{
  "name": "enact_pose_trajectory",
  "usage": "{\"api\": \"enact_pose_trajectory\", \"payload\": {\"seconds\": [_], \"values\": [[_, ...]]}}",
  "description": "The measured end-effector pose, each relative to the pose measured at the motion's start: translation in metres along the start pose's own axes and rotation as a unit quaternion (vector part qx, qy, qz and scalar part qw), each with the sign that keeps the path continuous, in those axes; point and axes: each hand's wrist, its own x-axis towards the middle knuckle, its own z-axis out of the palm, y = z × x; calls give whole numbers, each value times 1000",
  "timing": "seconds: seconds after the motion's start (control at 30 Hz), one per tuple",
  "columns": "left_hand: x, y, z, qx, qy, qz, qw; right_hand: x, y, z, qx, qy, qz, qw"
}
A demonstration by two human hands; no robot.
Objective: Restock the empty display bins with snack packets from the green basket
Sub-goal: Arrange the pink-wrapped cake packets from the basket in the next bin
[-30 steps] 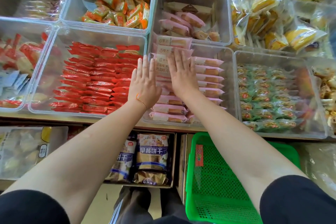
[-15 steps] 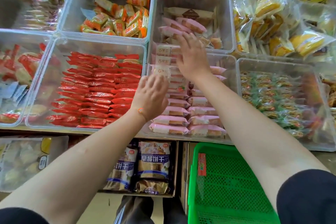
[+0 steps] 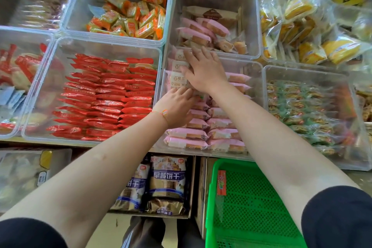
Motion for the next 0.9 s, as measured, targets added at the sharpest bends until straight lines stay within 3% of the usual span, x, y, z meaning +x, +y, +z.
{"api": "enact_pose_trajectory", "payload": {"seconds": [0.13, 0.2, 0.3, 0.37, 0.57, 0.9], "values": [[-9, 2, -2, 15, 32, -38, 999, -20, -11, 7, 32, 117, 14, 993], [-23, 1, -1, 28, 78, -121, 989, -28, -21, 18, 22, 140, 16, 990], [-42, -1, 7, 5, 145, -287, 947, -31, -34, 38, 29, 131, 20, 991], [-45, -1, 10, -38, 143, -349, 925, -27, -38, 51, 22, 127, 19, 992], [-41, -3, 13, -59, 84, -377, 920, -7, -31, 64, -64, 149, 15, 987], [-38, -2, 8, -47, 35, -386, 921, -5, -31, 58, -59, 96, -17, 994]]}}
